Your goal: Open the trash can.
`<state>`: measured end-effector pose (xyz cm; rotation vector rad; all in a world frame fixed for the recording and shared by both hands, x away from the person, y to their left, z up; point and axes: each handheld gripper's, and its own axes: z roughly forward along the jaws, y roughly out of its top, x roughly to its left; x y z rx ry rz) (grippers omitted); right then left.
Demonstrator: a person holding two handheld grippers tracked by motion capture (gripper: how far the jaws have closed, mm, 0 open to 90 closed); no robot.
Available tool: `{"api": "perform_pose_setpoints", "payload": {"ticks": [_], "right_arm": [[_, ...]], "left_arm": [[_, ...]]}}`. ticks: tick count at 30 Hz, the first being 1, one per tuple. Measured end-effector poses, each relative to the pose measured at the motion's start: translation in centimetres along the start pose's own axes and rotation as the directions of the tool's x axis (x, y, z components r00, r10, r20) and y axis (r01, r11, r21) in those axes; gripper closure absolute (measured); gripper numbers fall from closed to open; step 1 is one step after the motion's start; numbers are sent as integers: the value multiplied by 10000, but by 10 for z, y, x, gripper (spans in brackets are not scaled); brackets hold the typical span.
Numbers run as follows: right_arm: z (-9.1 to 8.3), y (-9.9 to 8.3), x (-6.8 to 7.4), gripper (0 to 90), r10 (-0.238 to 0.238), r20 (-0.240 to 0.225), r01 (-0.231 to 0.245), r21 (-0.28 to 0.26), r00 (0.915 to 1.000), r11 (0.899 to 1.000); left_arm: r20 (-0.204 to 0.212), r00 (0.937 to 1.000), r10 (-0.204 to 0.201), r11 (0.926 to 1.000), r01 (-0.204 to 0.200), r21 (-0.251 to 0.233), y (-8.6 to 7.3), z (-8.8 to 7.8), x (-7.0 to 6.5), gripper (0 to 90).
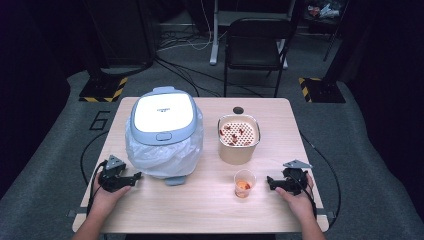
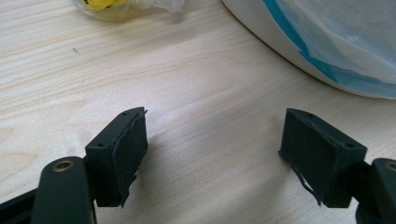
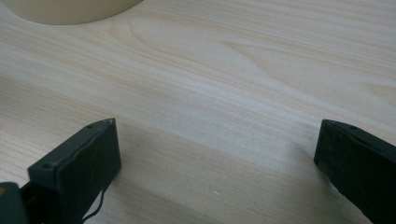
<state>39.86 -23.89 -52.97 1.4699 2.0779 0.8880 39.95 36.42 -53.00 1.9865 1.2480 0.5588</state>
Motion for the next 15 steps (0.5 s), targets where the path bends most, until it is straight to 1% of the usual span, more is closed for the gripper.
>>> {"api": "perform_pose_setpoints", "payload": {"ticks": [1, 2, 3, 4, 5, 6, 7, 8, 9, 11, 12, 13, 14, 15], "right_arm": [[0, 0, 0, 0, -2, 0, 2, 3, 10000, 10000], [0, 0, 0, 0, -2, 0, 2, 3, 10000, 10000], [0, 0, 0, 0, -1, 1, 1, 1, 10000, 10000], [0, 0, 0, 0, 6, 2, -6, 1, 10000, 10000], [0, 0, 0, 0, 6, 2, -6, 1, 10000, 10000], [0, 0, 0, 0, 0, 2, 0, 0, 10000, 10000], [0, 0, 0, 0, 4, 5, -4, -4, 10000, 10000], [0, 0, 0, 0, 4, 5, -4, -4, 10000, 10000], [0, 0, 0, 0, 2, 4, -1, -6, 10000, 10000], [0, 0, 0, 0, 3, 3, -3, -4, 10000, 10000], [0, 0, 0, 0, 2, 4, -2, -5, 10000, 10000], [0, 0, 0, 0, 0, 1, 0, -5, 10000, 10000], [0, 0, 0, 0, 1, 4, -1, -6, 10000, 10000], [0, 0, 0, 0, 0, 3, 0, -2, 10000, 10000]], "left_arm": [[-6, 10000, -67, 10000, 67, -24, 0, 0, 0, 243], [31, 10000, -93, 9999, 93, 107, 1, -1, 0, 243], [-53, 9997, -256, 9997, 256, -19, 1, -1, 1, 266], [111, 9970, -772, 9969, 770, 175, 4, -5, 5, 329], [111, 9970, -772, 9969, 770, 175, 4, -5, 5, 330], [105, 9950, -989, 9951, 988, 84, 5, -5, 6, 330], [6, 9941, -1083, 9941, 1083, 11, 9, -10, 9, 331], [6, 9941, -1083, 9941, 1083, 11, 9, -10, 9, 341], [-31, 9940, -1097, 9939, 1096, -100, 13, -13, 11, 341], [-25, 9918, -1275, 9917, 1275, -189, 19, -16, 14, 363], [-38, 9920, -1263, 9919, 1263, -126, 23, -18, 16, 363], [-160, 9926, -1203, 9925, 1199, -239, 27, -19, 19, 374], [-173, 9928, -1183, 9929, 1179, -182, 32, -20, 23, 377], [-177, 9920, -1249, 9919, 1244, -253, 35, -20, 25, 377]]}}
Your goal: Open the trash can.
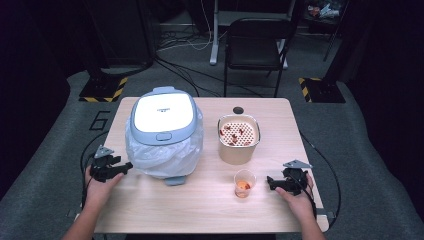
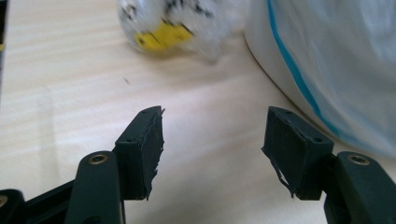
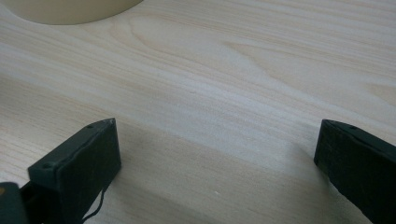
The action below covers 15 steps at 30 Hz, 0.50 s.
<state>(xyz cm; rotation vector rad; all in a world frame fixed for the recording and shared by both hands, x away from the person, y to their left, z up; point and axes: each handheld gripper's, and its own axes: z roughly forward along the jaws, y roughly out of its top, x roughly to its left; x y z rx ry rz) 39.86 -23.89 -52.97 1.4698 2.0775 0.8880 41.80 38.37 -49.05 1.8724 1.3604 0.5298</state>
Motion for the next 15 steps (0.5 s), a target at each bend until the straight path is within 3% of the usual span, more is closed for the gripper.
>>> {"api": "perform_pose_setpoints", "payload": {"ticks": [7, 10, 15], "right_arm": [[0, 0, 0, 0, 5, 0, -5, -3, 10000, 10000], [0, 0, 0, 0, 4, 0, -4, 0, 10000, 10000], [0, 0, 0, 0, -11, -32, 11, -2, 10000, 10000]], "left_arm": [[-208, 9995, -256, 9989, 247, -410, 28, 7, 11, 376], [-364, 9988, -327, 9987, 312, -412, 38, 13, 16, 362], [-263, 9990, -361, 9991, 354, -241, 52, 21, 22, 329]]}}
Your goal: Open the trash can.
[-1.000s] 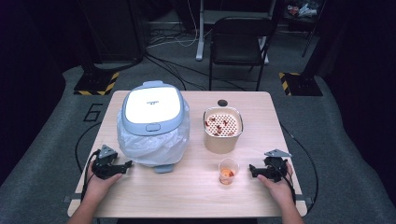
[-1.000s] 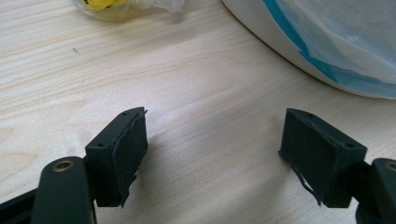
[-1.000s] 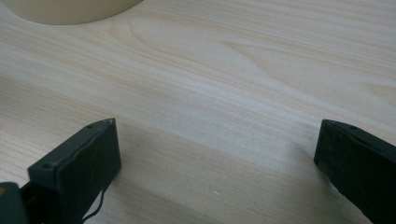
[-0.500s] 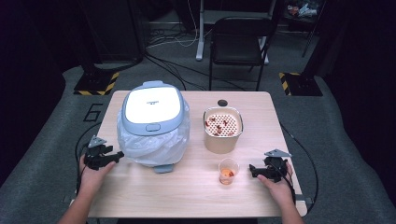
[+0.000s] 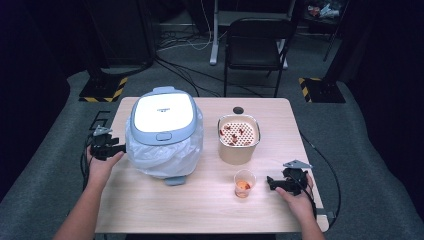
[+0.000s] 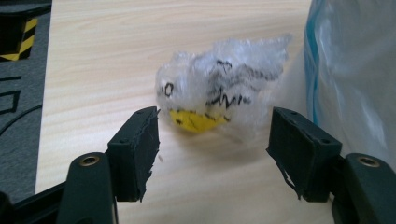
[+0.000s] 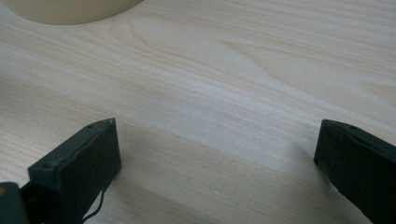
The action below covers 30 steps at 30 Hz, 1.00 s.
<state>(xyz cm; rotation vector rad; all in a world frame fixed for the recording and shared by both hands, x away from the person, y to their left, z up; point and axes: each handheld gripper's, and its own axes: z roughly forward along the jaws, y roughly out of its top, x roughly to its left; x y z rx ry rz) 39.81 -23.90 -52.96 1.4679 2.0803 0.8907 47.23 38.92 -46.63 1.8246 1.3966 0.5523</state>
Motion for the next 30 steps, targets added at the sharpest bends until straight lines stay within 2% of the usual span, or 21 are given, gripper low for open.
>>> {"api": "perform_pose_setpoints", "payload": {"ticks": [2, 5, 6, 7, 10, 15, 16, 18, 19, 22, 23, 24, 25, 26, 30], "right_arm": [[0, 0, 0, 0, -2, 3, 2, -4, 10000, 10000], [0, 0, 0, 0, -1, 3, 1, -4, 10000, 10000], [0, 0, 0, 0, -7, 5, 7, -4, 10000, 10000], [0, 0, 0, 0, -7, 2, 7, -2, 10000, 10000], [0, 0, 0, 0, -27, 1, 27, 4, 10000, 10000], [0, 0, 0, 0, -25, -1, 25, 5, 10000, 10000], [0, 0, 0, 0, -21, 2, 21, 2, 10000, 10000], [0, 0, 0, 0, -24, -1, 24, 5, 10000, 10000], [0, 0, 0, 0, -23, 0, 23, 5, 10000, 10000], [0, 0, 0, 0, -31, -11, 31, 7, 10000, 10000], [0, 0, 0, 0, -41, -19, 41, 9, 10000, 10000], [0, 0, 0, 0, -41, -24, 42, 9, 10000, 10000], [0, 0, 0, 0, -66, -43, 66, 11, 10000, 10000], [0, 0, 1, 0, -80, -41, 80, -2, 10000, 10000], [0, 0, 1, 0, -110, -105, 110, 8, 9999, 9999]], "left_arm": [[-67, 9998, 203, 9997, -202, 109, 5, 4, 1, 325], [-40, 9998, 187, 9998, -187, 91, 10, 8, 2, 326], [-43, 9998, 201, 9998, -201, 42, 12, 10, 1, 326], [-103, 9997, 230, 9995, -232, -223, 12, 13, 2, 326], [125, 9999, 103, 9994, -99, -344, 13, 19, 2, 328], [113, 9997, 225, 9997, -224, -127, 8, 37, 1, 328], [220, 9997, 121, 9999, -121, -29, 7, 40, 0, 338], [168, 9997, 159, 9999, -159, 9, 6, 44, -1, 413], [300, 9993, 202, 9997, -206, 149, 5, 45, -1, 469], [289, 9995, 99, 9999, -102, 91, 4, 49, -2, 614], [372, 9993, 42, 9997, -50, 223, 4, 49, -2, 674], [288, 9996, -80, 9997, 73, 237, 4, 49, -2, 697], [214, 9997, -79, 9998, 75, 171, 3, 50, -2, 759], [134, 9999, -19, 9994, 15, 346, 3, 49, -1, 792], [-94, 10000, 34, 9992, -30, 391, 2, 47, -1, 860]]}}
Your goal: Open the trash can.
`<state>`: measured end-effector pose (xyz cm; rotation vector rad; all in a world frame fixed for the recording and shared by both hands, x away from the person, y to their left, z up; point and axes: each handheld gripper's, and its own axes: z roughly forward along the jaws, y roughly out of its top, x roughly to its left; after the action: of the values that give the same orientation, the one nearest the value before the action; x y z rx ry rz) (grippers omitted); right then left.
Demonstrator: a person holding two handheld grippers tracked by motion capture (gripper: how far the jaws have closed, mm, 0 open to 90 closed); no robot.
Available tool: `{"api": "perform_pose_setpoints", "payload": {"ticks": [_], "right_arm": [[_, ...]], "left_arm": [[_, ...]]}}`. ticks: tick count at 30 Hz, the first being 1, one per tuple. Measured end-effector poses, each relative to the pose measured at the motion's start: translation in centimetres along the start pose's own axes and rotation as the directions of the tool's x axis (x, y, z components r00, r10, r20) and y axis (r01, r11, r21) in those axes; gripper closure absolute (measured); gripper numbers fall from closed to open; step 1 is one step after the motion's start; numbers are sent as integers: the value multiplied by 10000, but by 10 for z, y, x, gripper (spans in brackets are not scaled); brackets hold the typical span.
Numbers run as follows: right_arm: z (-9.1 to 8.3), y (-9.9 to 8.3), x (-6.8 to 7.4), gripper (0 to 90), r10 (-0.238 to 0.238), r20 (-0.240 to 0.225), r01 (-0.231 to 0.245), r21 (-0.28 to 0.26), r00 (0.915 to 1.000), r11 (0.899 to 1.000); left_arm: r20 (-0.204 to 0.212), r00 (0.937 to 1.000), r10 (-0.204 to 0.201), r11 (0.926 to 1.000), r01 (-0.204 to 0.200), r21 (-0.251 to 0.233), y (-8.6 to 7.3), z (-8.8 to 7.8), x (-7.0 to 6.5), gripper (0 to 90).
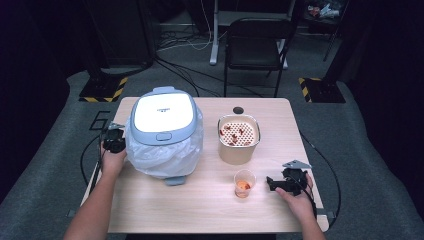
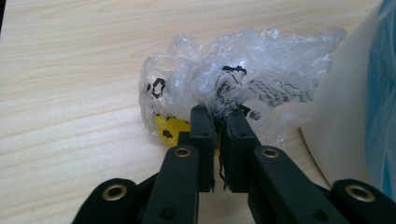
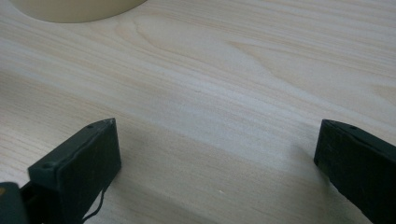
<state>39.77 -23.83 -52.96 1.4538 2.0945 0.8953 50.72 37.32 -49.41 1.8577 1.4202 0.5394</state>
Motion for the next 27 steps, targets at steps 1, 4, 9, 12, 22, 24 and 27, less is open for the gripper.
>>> {"api": "perform_pose_setpoints", "payload": {"ticks": [1, 4, 9, 12, 22, 24, 27], "right_arm": [[0, 0, 0, 0, -6, -3, 6, 7, 10000, 10000], [0, 0, 0, 0, -28, -30, 28, 5, 10000, 10000], [0, 0, 0, 0, -24, -32, 24, 0, 10000, 10000], [0, 0, 0, 0, -28, -34, 28, 5, 10000, 10000], [0, 0, 0, 0, -38, -39, 38, -1, 10000, 10000], [0, 0, 0, 0, -29, -37, 29, 2, 10000, 10000], [0, 0, 0, 0, -33, -36, 33, -1, 10000, 10000]], "left_arm": [[-53, 10000, -25, 10000, 25, -31, 0, -2, 0, 866], [-24, 9999, -99, 9999, 98, -30, -1, -9, 0, 870], [16, 10000, 62, 9996, -61, -271, -9, -36, -2, 872], [156, 9995, 268, 9993, -264, -253, -18, -55, -5, 873], [821, 9940, 719, 9969, -691, -365, -61, -117, -20, 875], [1012, 9912, 854, 9962, -832, -263, -69, -129, -24, 876], [1407, 9846, 1038, 9943, -992, -393, -81, -143, -33, 877]]}}
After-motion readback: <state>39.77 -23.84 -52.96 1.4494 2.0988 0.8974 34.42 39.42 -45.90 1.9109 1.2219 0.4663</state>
